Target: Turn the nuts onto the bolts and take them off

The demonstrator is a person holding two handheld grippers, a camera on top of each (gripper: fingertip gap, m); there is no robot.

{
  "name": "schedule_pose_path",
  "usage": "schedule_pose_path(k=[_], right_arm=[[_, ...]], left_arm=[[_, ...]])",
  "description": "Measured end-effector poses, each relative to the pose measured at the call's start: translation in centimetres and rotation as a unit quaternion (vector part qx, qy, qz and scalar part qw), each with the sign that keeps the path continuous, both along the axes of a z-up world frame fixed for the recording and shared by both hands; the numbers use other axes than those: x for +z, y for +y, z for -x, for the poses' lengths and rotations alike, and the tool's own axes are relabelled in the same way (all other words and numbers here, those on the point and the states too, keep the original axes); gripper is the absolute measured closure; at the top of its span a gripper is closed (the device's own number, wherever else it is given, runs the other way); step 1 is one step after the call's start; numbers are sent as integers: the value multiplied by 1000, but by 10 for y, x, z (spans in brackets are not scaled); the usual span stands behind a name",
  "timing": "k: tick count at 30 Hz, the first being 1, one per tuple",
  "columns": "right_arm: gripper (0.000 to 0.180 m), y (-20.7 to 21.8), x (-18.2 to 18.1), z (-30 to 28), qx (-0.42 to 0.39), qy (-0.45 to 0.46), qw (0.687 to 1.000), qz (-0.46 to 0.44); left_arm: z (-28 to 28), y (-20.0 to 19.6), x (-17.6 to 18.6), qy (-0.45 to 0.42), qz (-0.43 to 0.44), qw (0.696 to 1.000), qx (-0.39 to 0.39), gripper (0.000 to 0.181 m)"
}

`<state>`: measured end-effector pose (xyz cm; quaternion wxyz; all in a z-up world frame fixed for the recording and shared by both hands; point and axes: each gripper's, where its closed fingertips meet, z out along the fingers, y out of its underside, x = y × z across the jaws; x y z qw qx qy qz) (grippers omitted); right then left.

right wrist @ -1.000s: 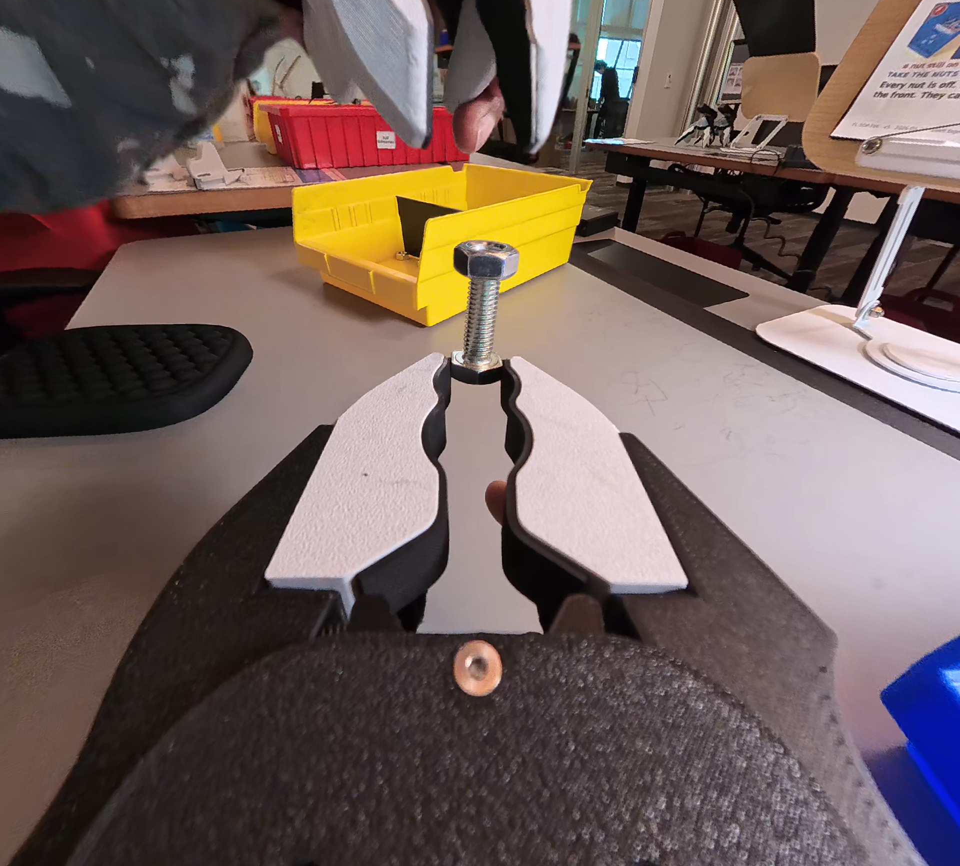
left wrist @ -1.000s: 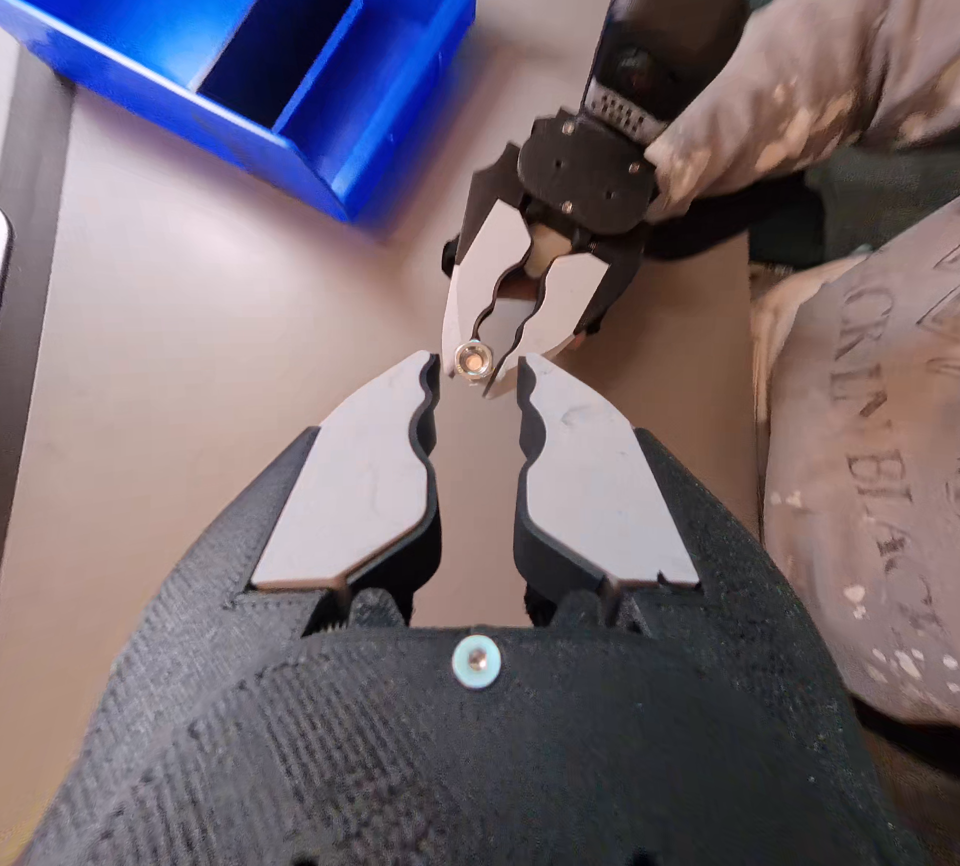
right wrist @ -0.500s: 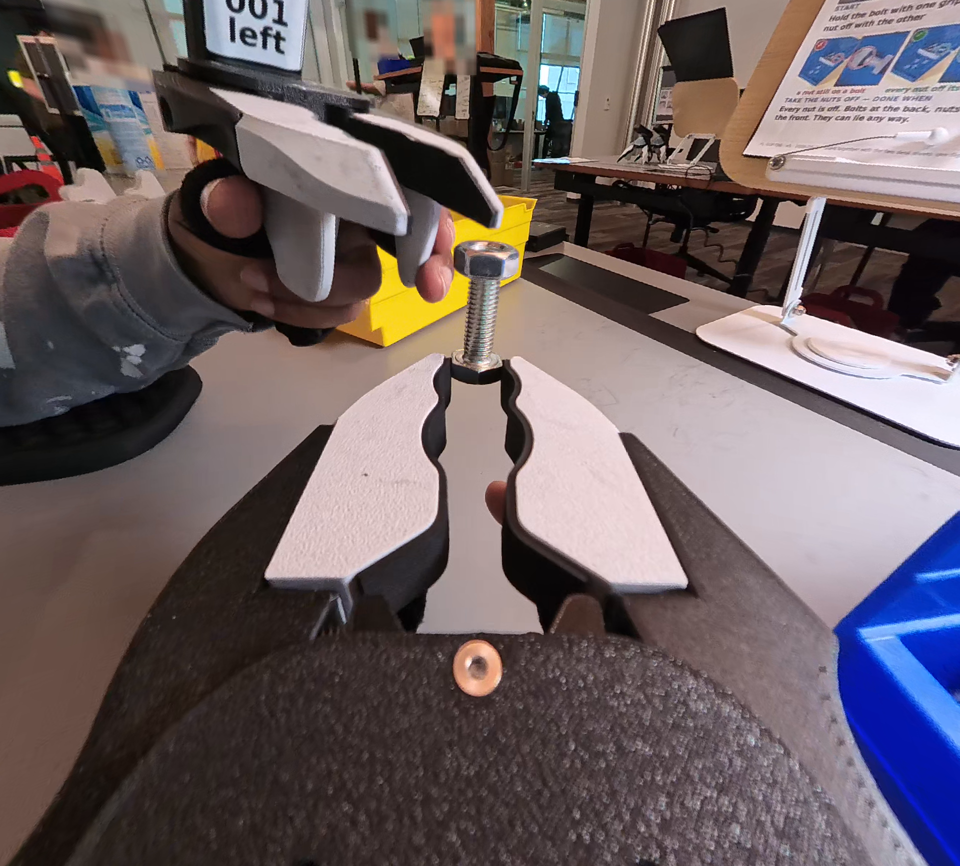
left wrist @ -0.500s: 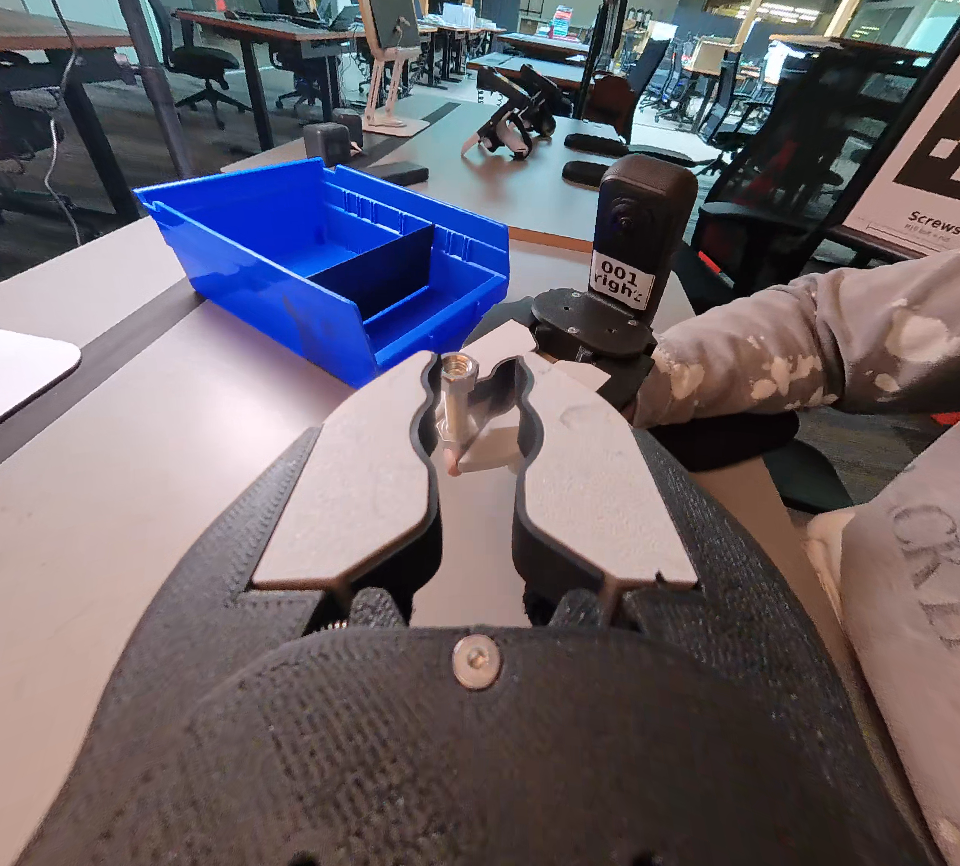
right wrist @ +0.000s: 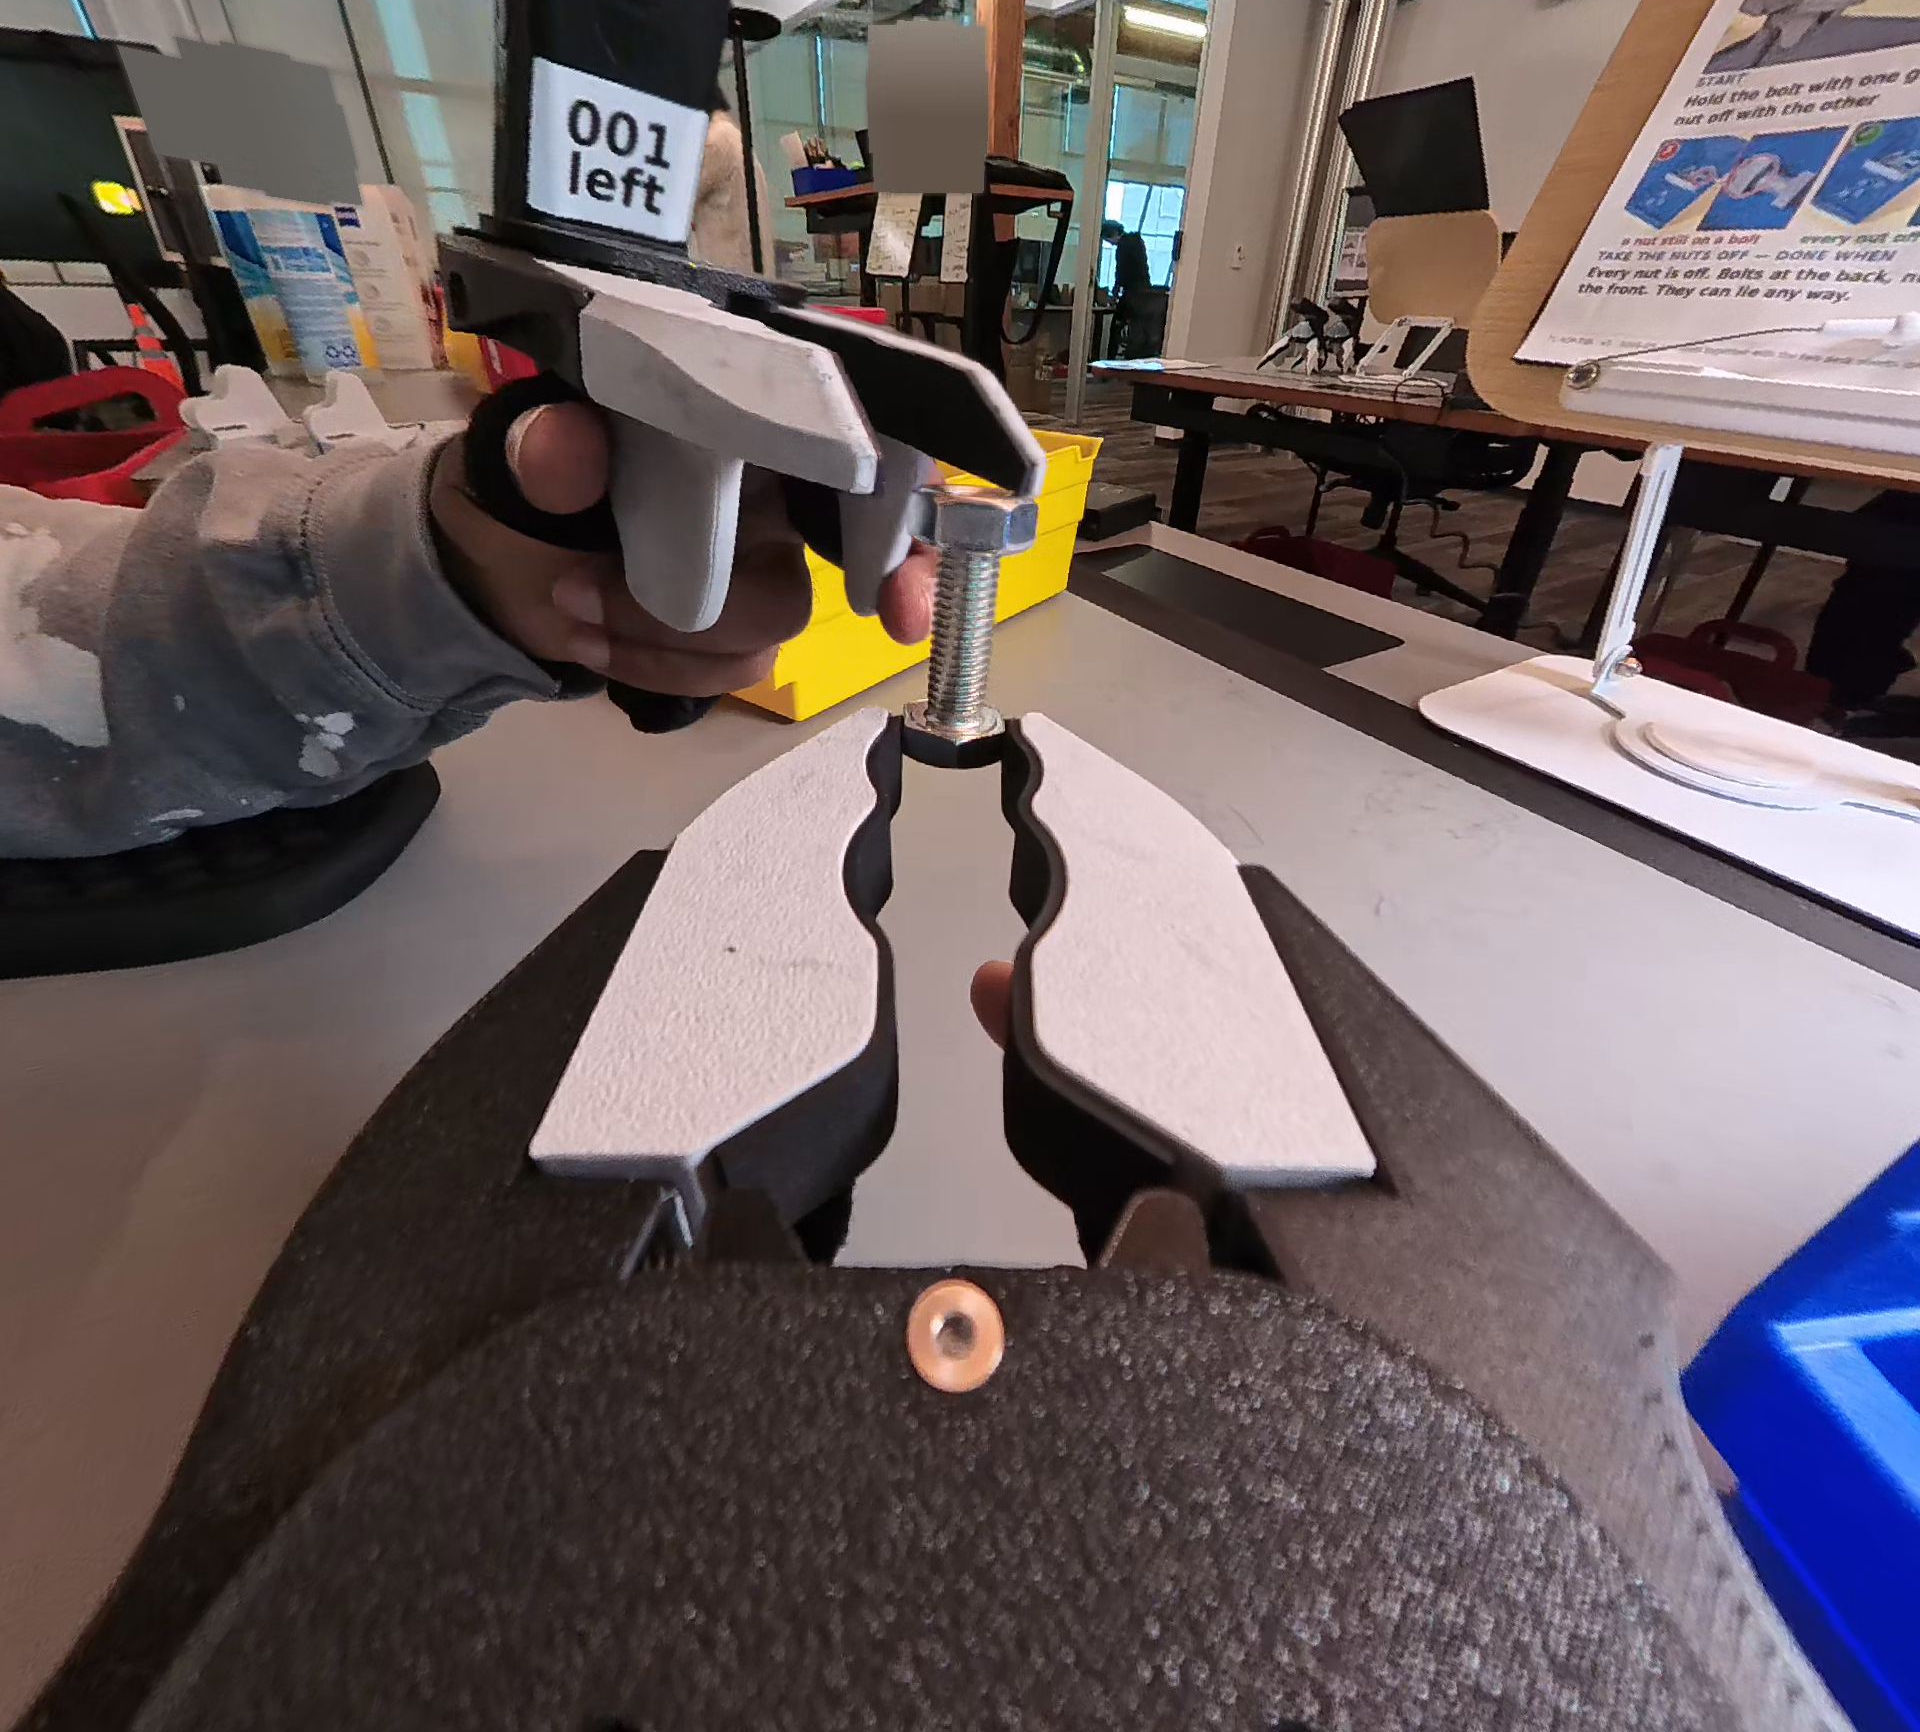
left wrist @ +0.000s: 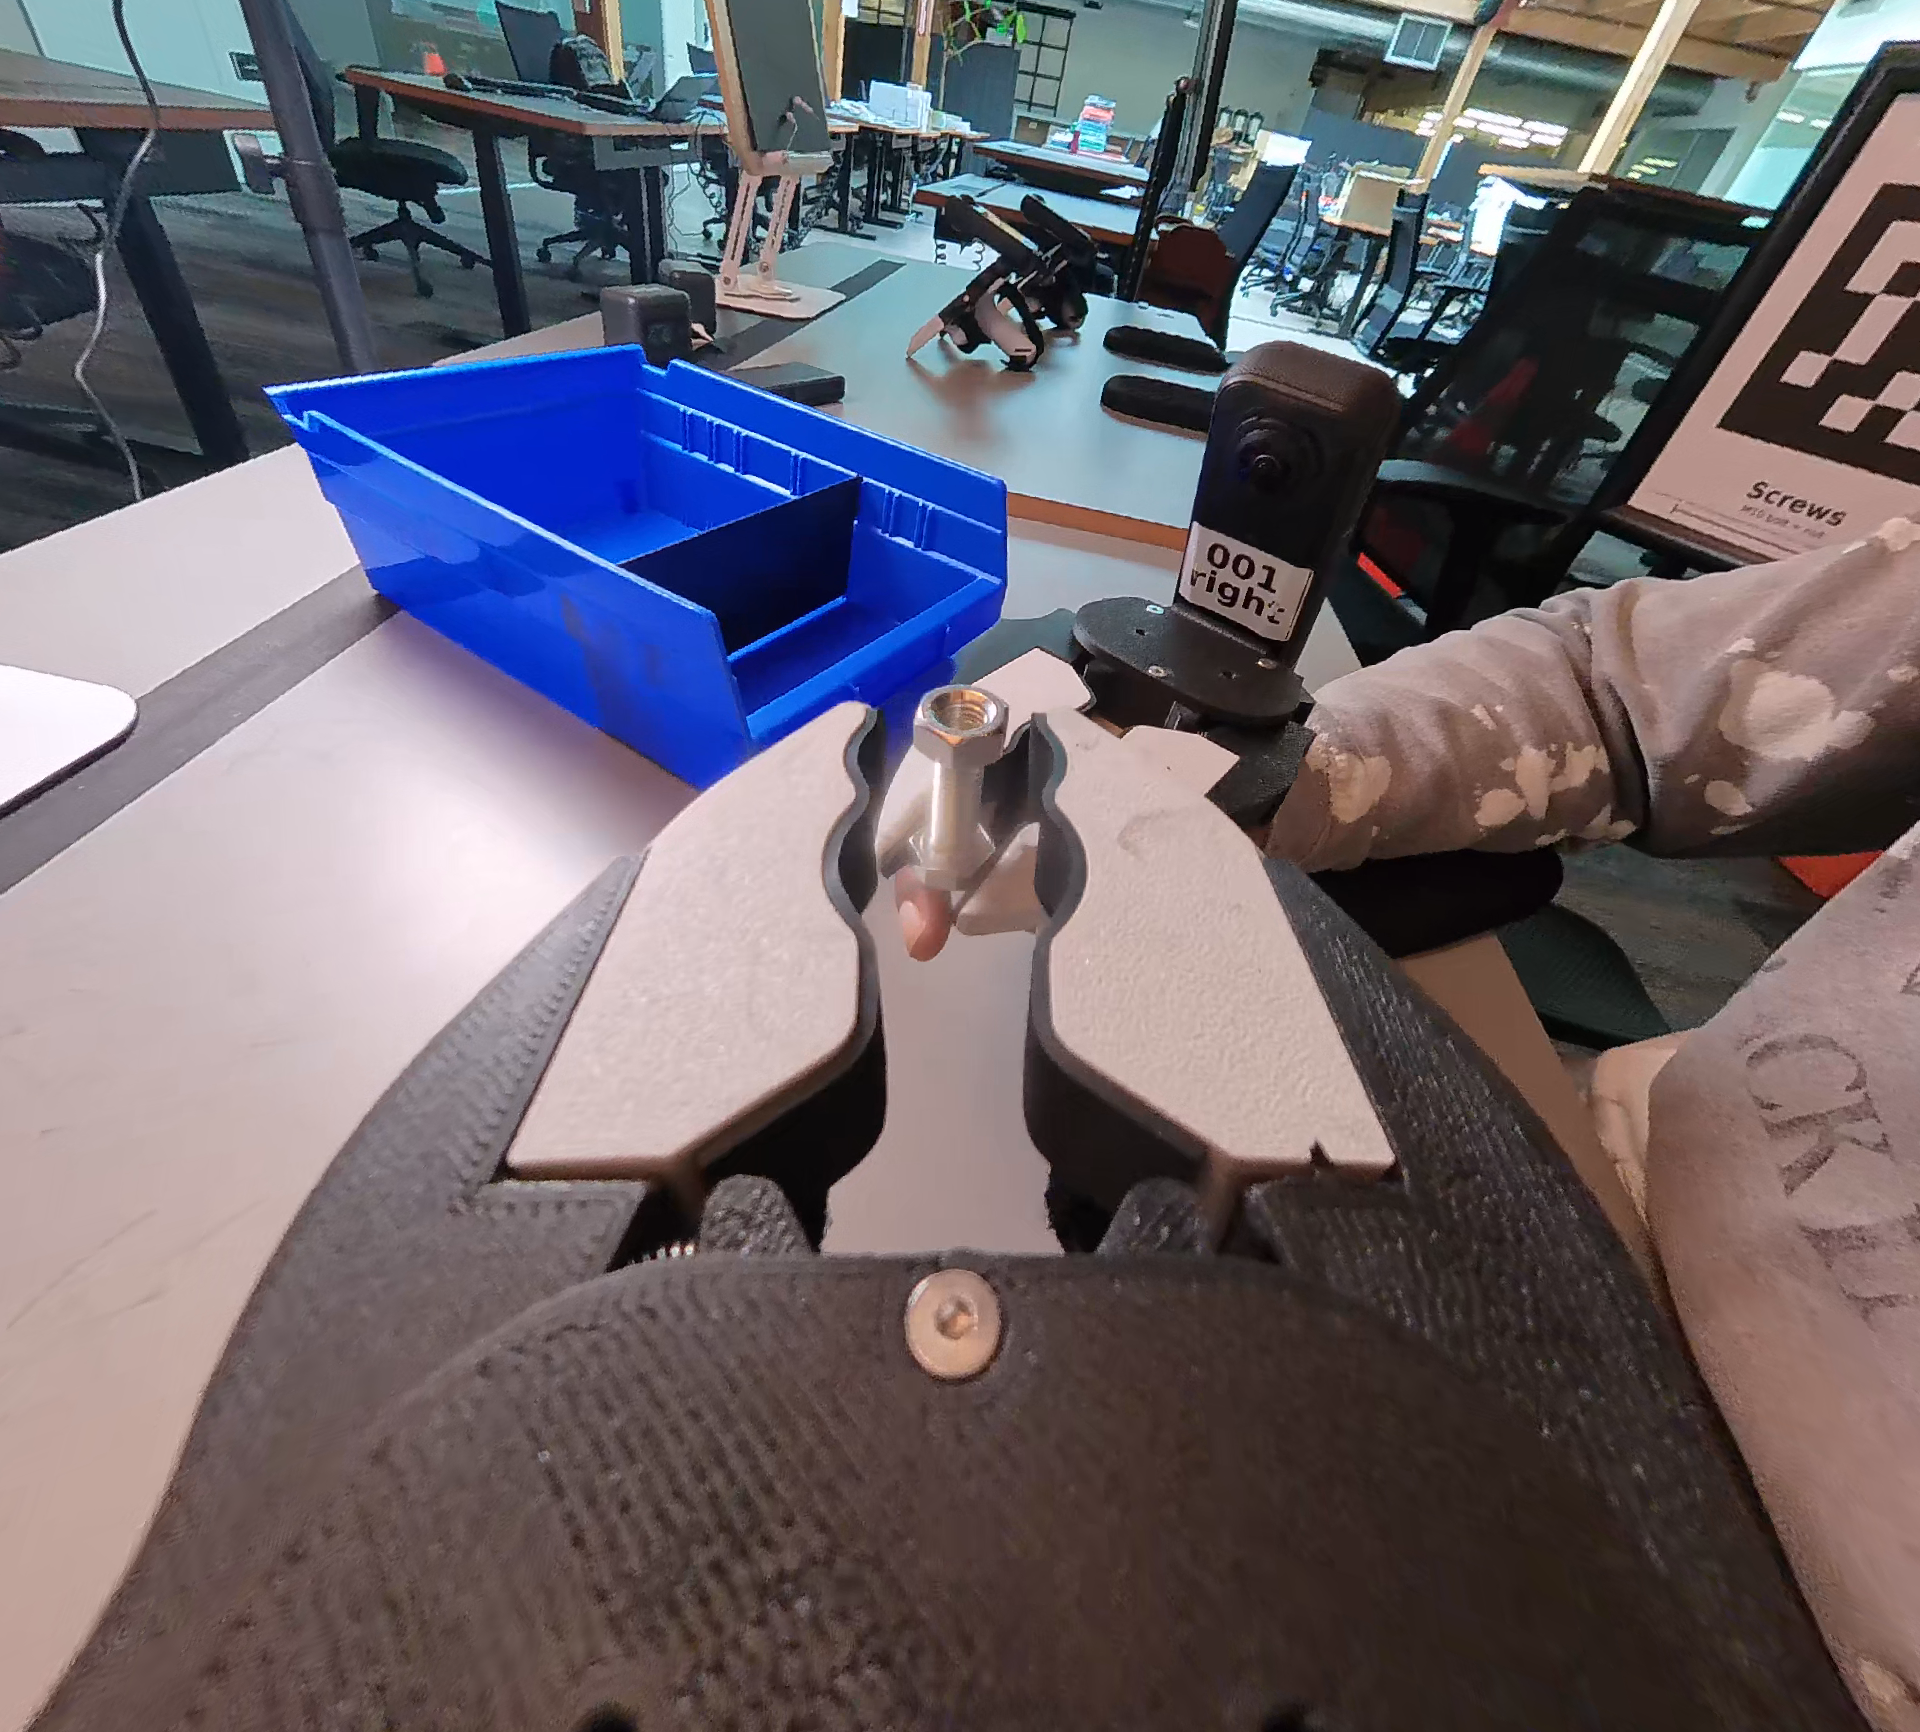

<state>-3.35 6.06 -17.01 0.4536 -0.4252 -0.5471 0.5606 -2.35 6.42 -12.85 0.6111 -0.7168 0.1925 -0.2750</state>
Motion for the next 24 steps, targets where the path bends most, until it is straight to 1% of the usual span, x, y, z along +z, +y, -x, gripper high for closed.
schedule_pose_path(k=[3,6,10,12,19,21,24], right_arm=[[162,-2,1,0,0,2,1000,-7],[162,-4,2,-1,3,4,1000,-9],[162,-8,6,-4,19,12,1000,-4],[162,-13,10,-6,43,16,999,4],[162,-51,26,-25,195,25,979,45],[162,-59,29,-30,219,27,975,40],[162,-63,28,-31,221,28,975,24]], left_arm=[[-4,0,0,-9,1,1000,-7,156],[-7,1,-2,1,-2,1000,-10,162],[-11,-2,2,3,-15,999,-28,162],[-14,-6,6,3,-21,999,-48,162],[-34,-38,21,-6,-36,983,-179,162],[-37,-47,23,-14,-32,978,-208,162],[-38,-52,23,-18,-27,974,-226,162]])
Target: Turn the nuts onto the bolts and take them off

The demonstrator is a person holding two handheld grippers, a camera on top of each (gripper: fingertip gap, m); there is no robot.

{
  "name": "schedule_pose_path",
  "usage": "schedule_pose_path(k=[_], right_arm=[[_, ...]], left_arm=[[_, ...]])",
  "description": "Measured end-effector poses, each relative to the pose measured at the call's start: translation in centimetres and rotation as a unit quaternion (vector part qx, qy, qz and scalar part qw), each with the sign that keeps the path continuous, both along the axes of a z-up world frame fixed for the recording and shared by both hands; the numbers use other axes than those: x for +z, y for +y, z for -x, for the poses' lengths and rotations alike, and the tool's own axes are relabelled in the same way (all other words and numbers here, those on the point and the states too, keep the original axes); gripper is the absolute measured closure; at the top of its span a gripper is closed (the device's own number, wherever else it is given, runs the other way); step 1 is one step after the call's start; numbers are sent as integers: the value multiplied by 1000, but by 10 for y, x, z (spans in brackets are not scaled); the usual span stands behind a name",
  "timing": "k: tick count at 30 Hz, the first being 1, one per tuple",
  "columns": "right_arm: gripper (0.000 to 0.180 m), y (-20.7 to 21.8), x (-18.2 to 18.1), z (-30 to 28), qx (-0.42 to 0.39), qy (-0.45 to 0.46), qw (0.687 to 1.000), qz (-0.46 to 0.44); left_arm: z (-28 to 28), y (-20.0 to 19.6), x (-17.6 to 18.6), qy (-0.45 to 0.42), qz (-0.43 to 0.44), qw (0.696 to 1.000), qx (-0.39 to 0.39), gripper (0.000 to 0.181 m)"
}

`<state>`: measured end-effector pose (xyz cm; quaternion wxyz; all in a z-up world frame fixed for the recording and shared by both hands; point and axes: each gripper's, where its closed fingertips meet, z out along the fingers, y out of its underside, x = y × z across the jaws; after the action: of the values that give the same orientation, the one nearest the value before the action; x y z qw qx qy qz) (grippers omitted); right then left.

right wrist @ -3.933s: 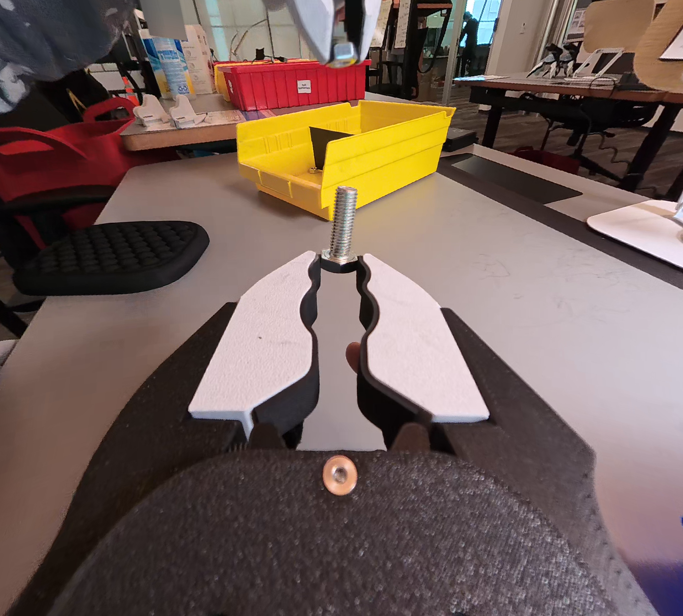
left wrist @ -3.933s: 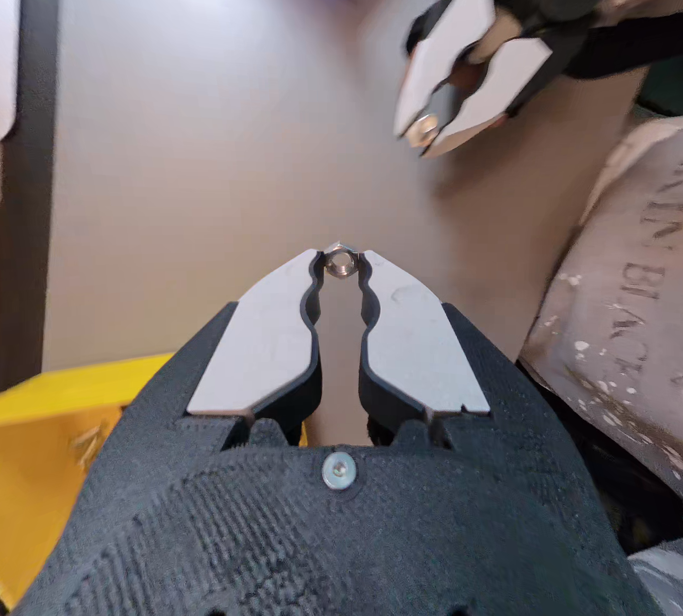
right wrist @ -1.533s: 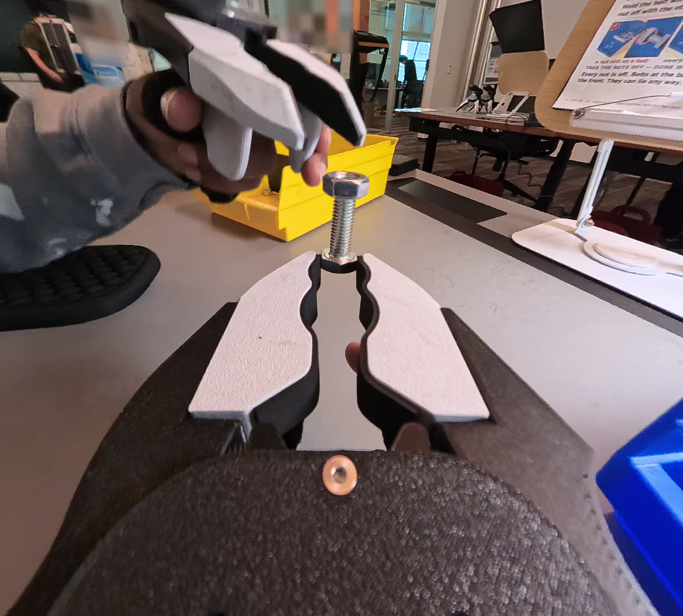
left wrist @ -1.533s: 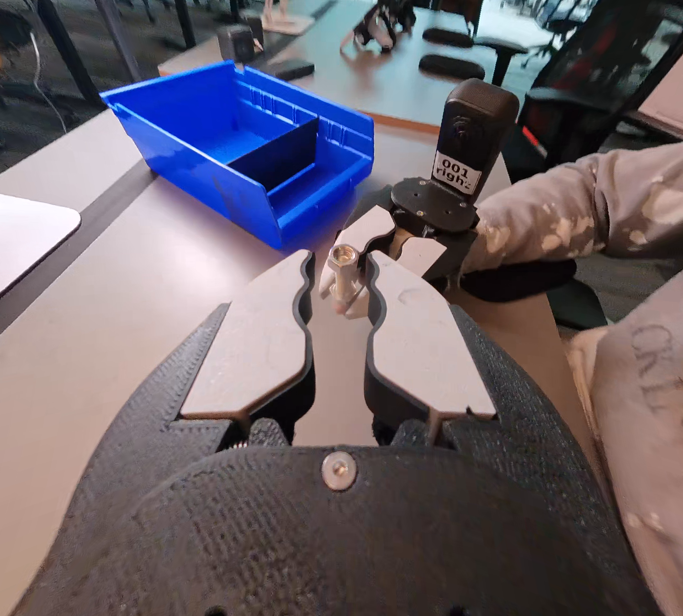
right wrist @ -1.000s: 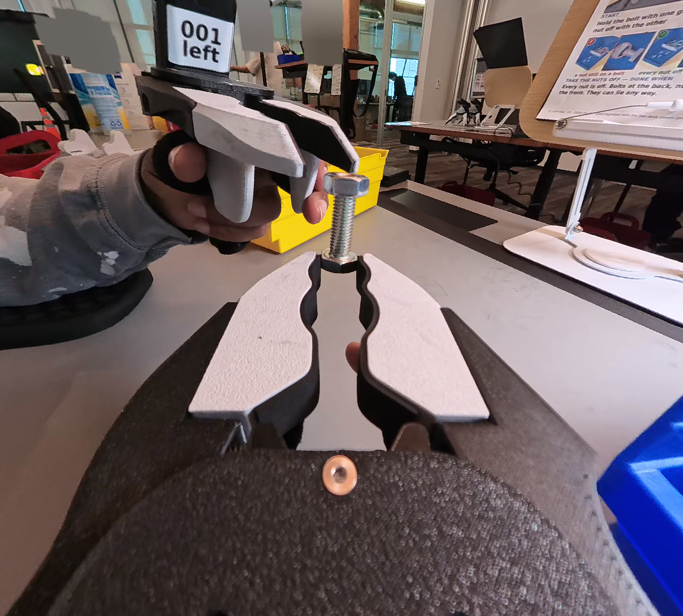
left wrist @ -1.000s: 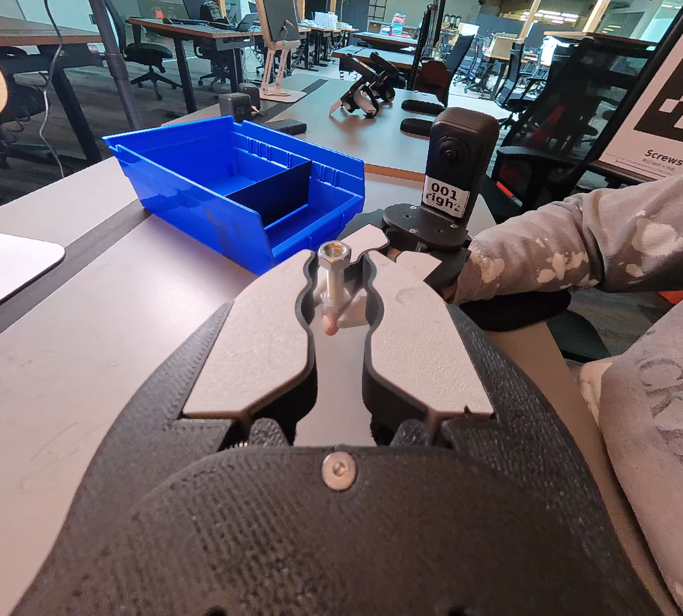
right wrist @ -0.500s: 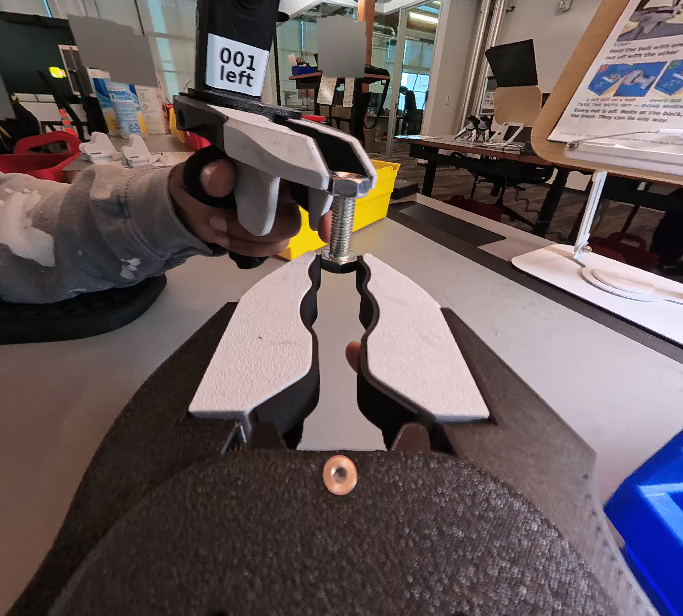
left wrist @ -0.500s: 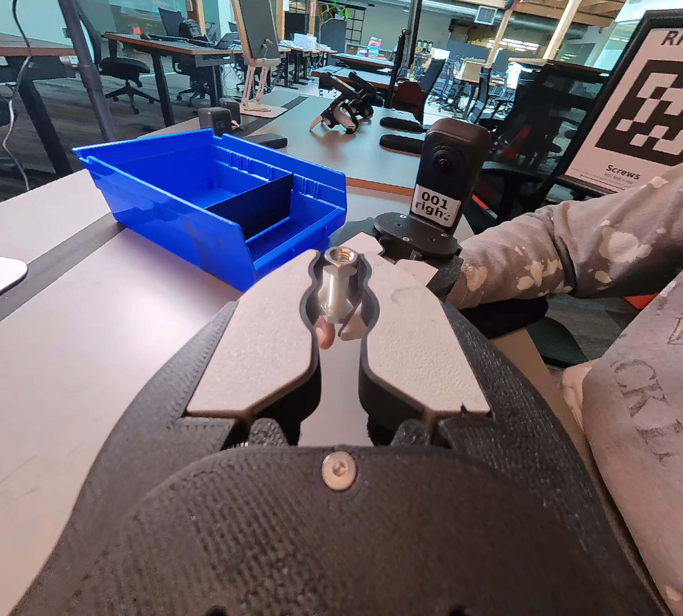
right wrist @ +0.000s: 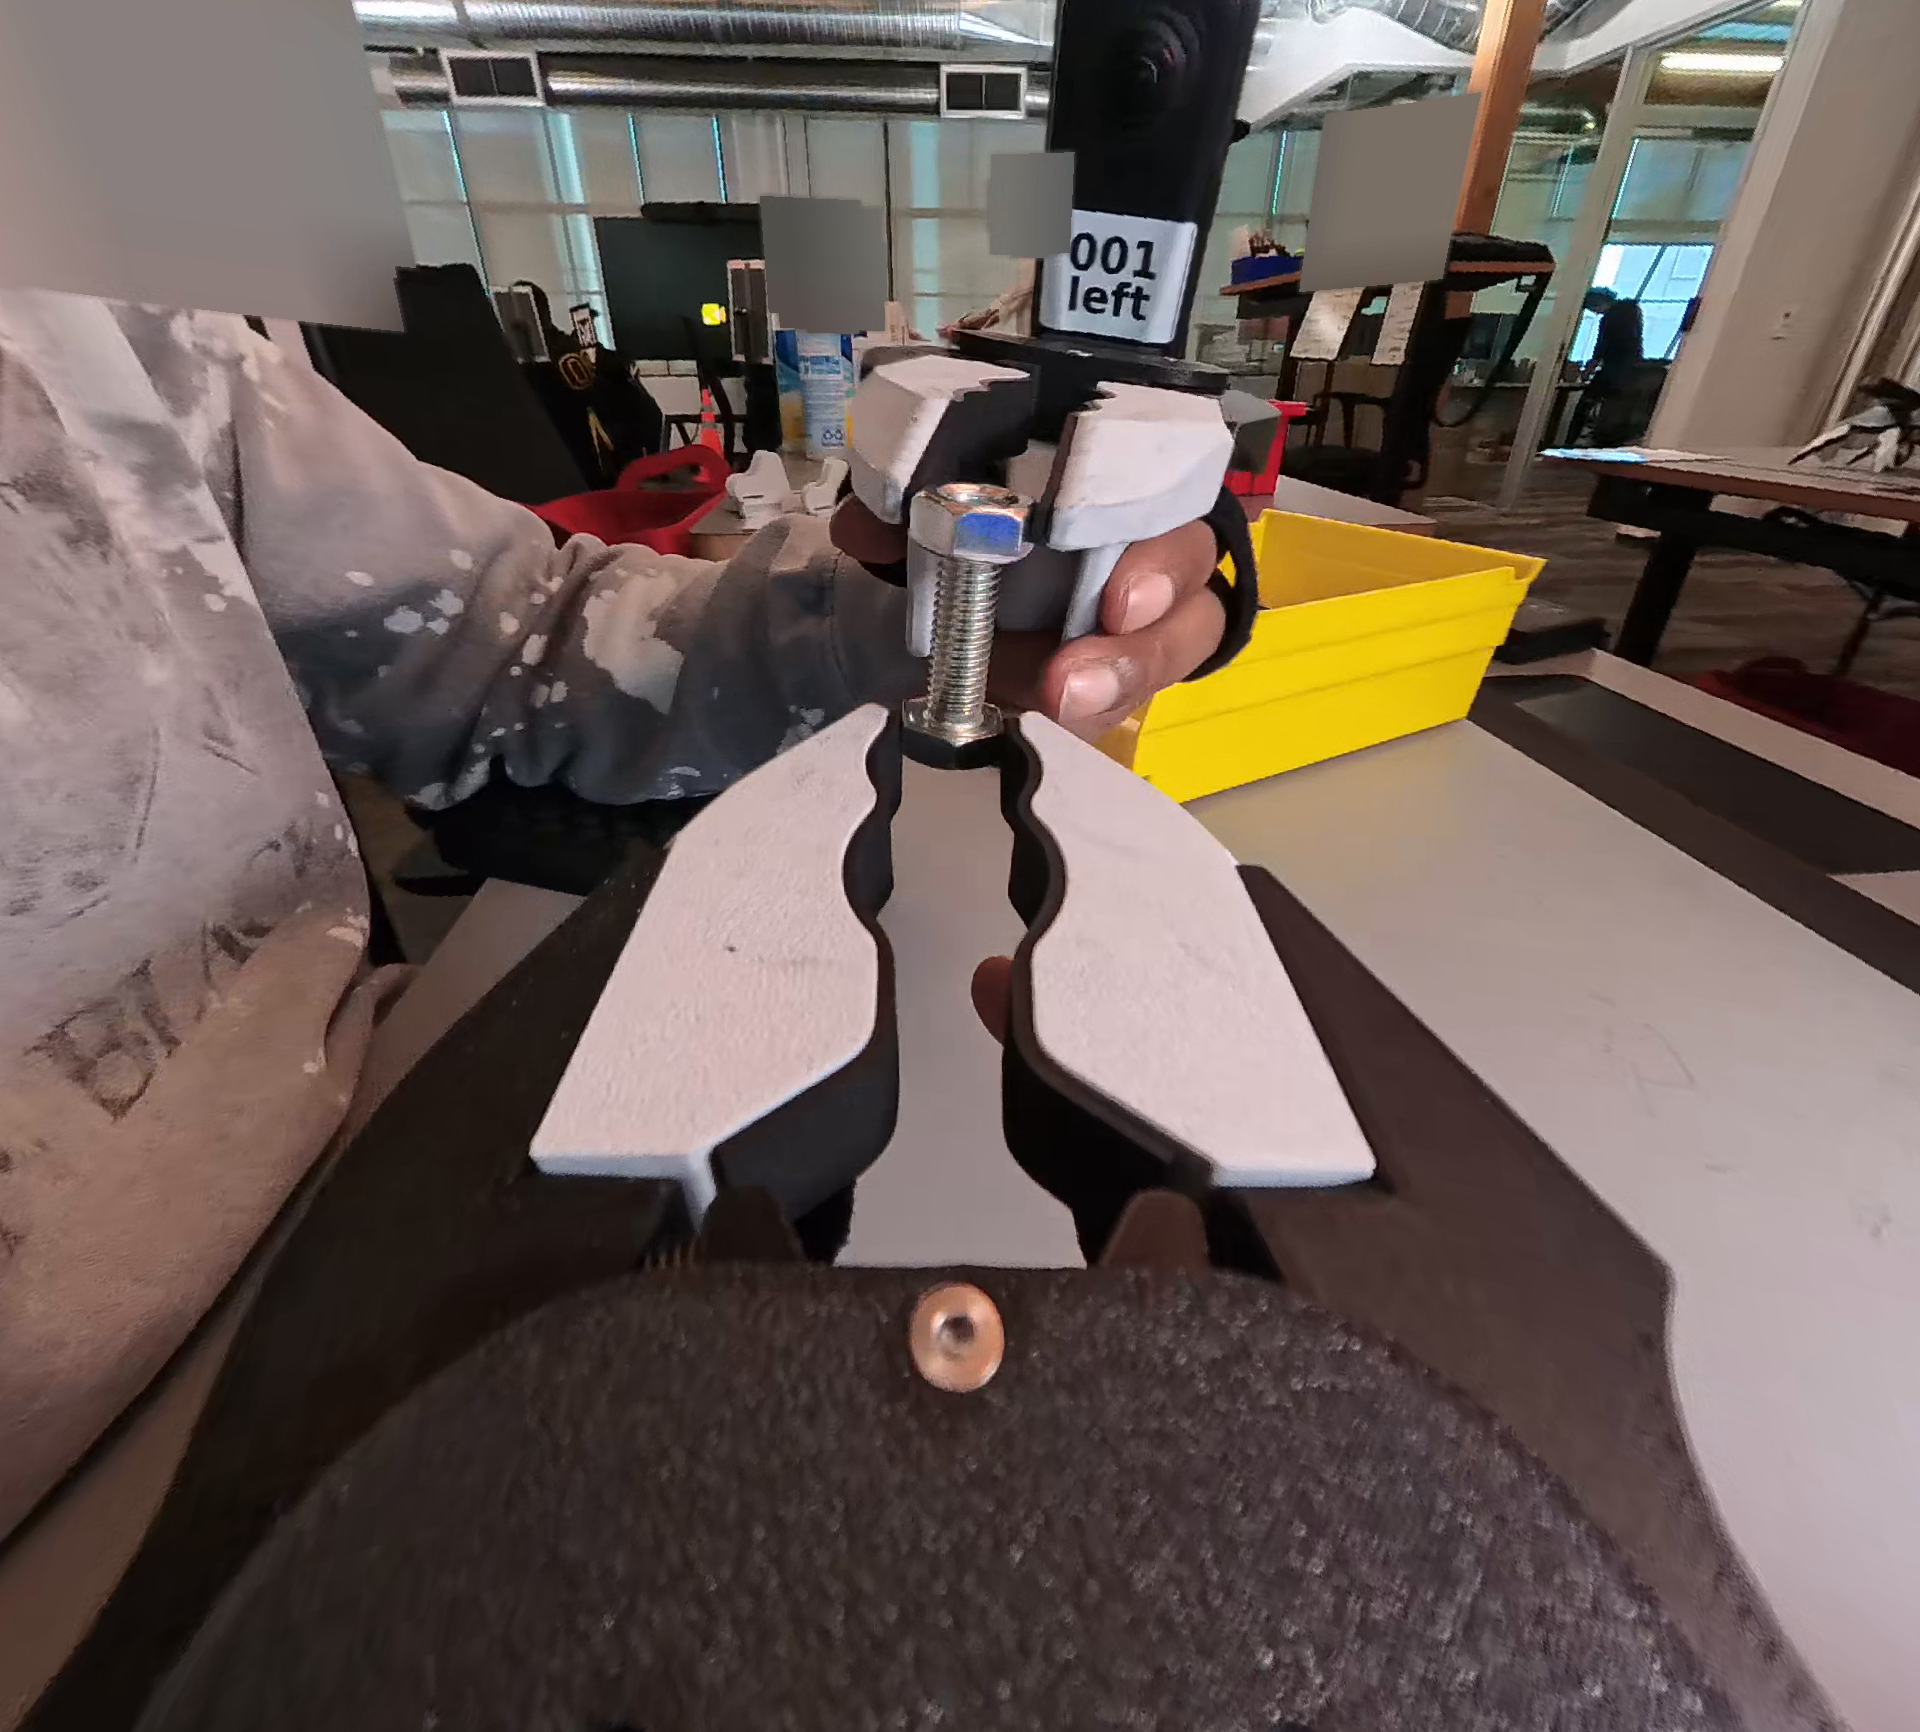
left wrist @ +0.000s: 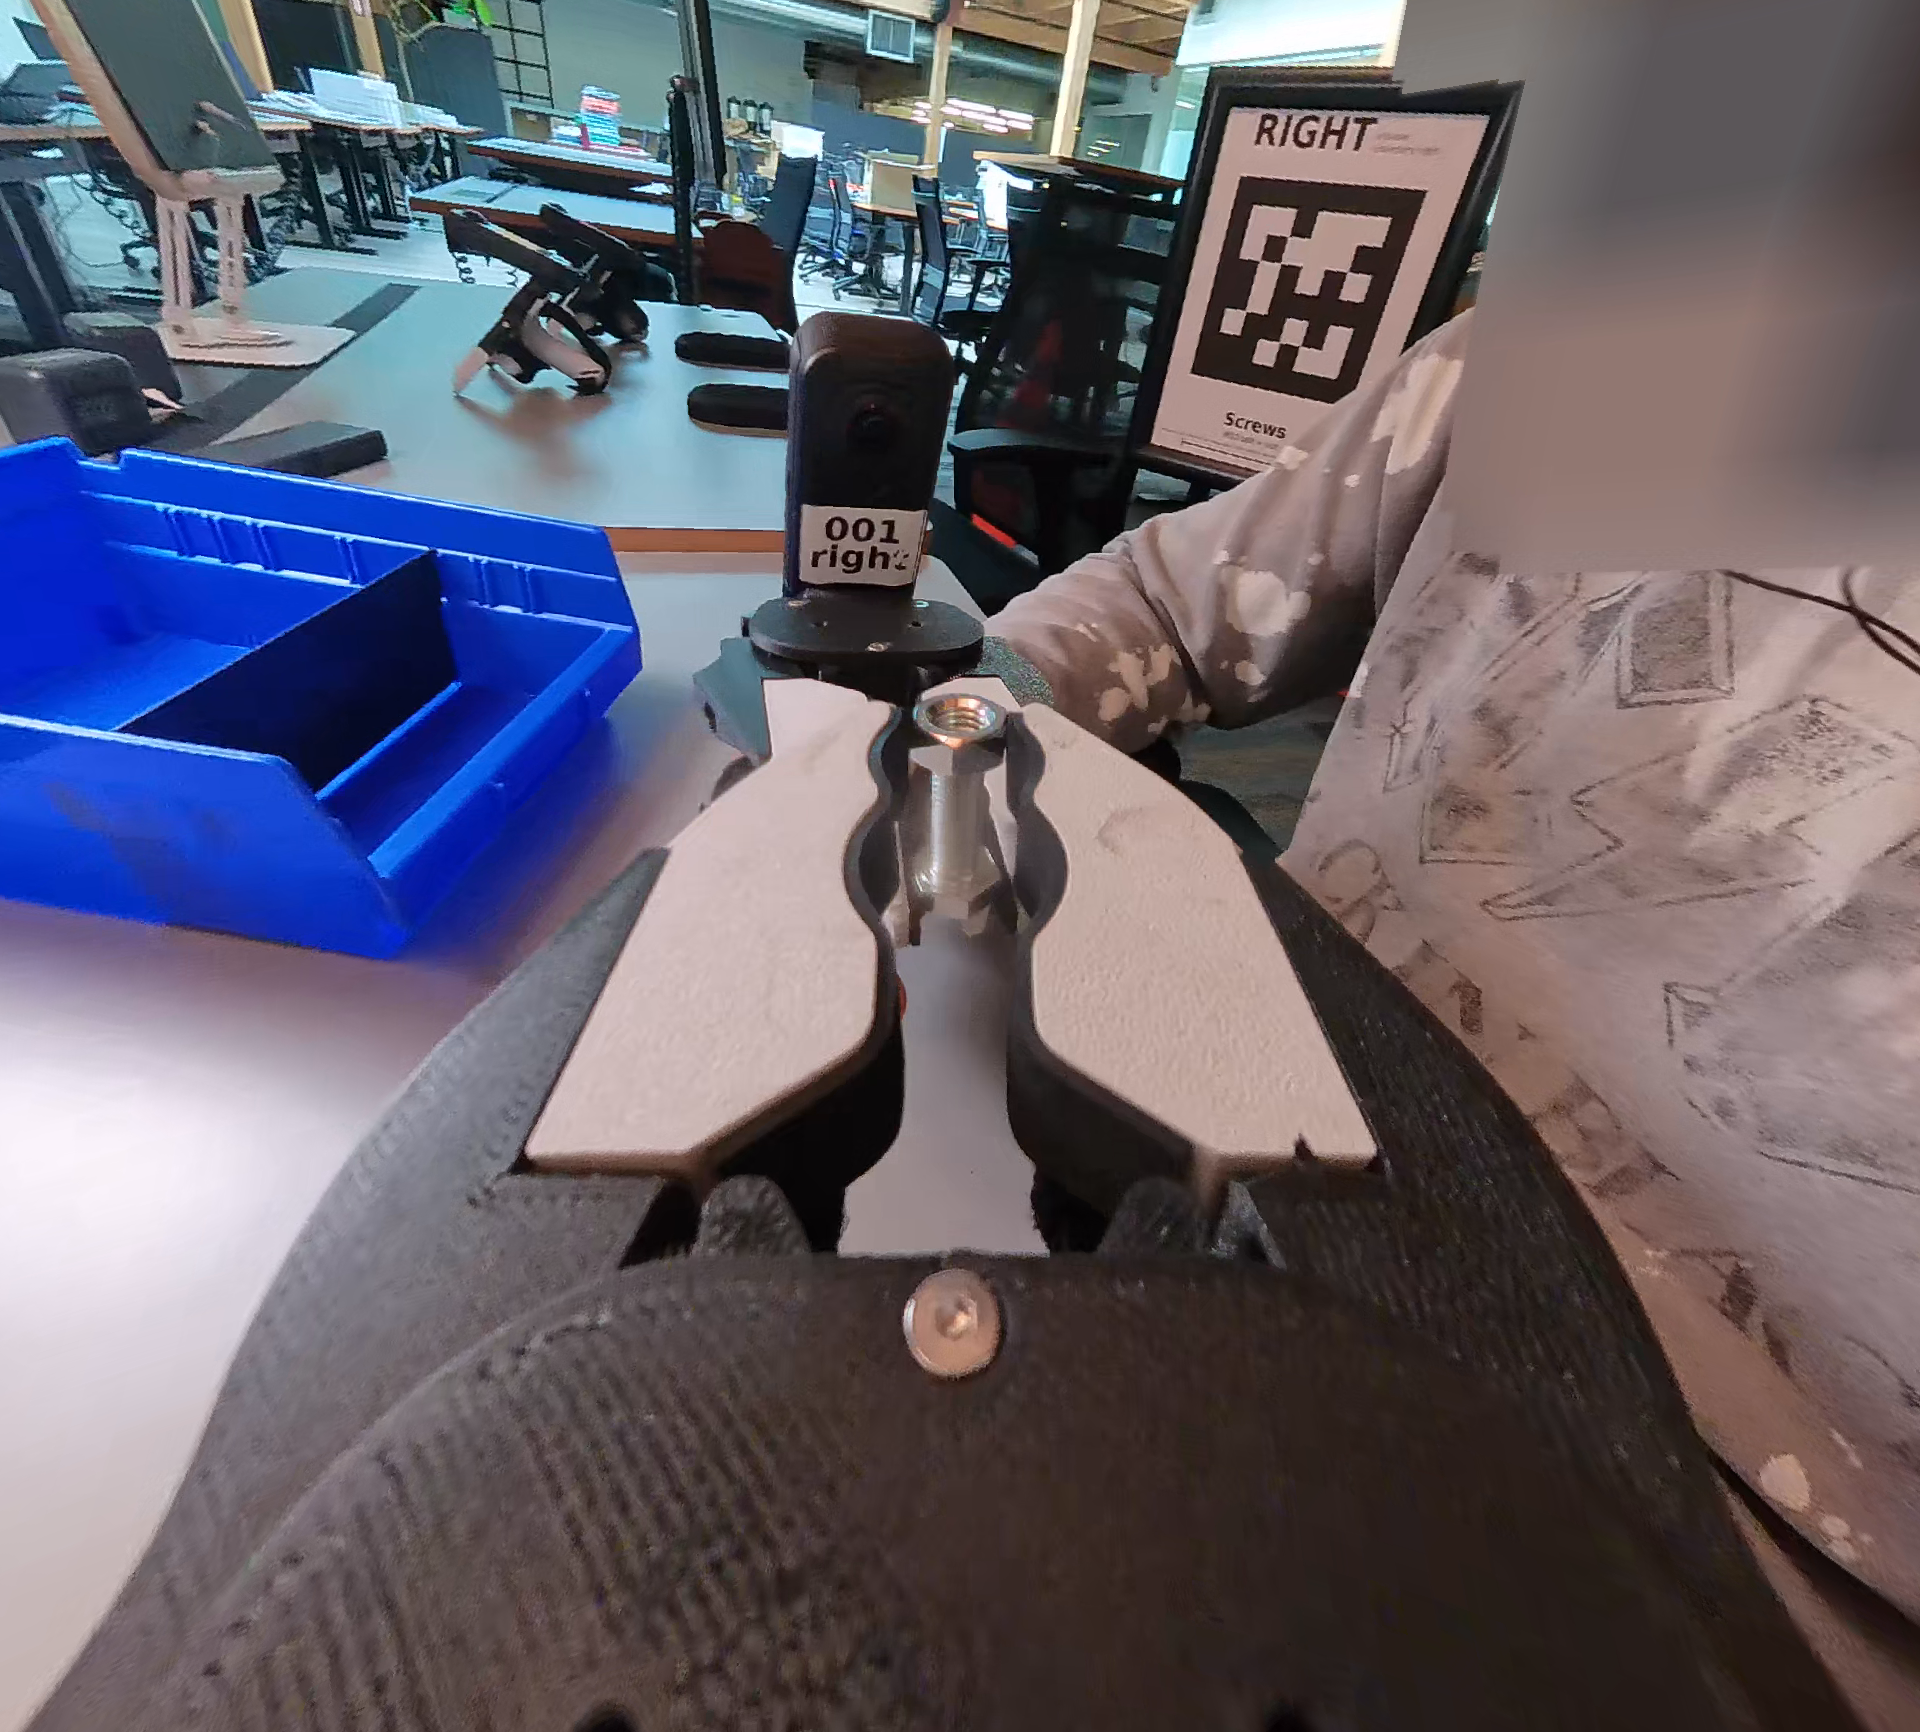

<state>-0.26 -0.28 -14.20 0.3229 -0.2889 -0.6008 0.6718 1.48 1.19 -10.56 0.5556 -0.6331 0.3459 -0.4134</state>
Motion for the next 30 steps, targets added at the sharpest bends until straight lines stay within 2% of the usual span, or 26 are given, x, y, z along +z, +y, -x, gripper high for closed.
schedule_pose_path(k=[13,17,24,30], right_arm=[[162,6,-5,6,-45,12,998,-29],[162,10,-9,11,-49,4,998,-27],[162,18,-5,8,-68,1,998,-17],[162,17,-4,12,-66,-6,998,4]], left_arm=[[5,3,-5,4,4,1000,14,162],[10,7,-9,13,1,999,42,162],[6,17,-5,-21,6,999,49,162],[7,18,-5,8,3,996,89,163]])
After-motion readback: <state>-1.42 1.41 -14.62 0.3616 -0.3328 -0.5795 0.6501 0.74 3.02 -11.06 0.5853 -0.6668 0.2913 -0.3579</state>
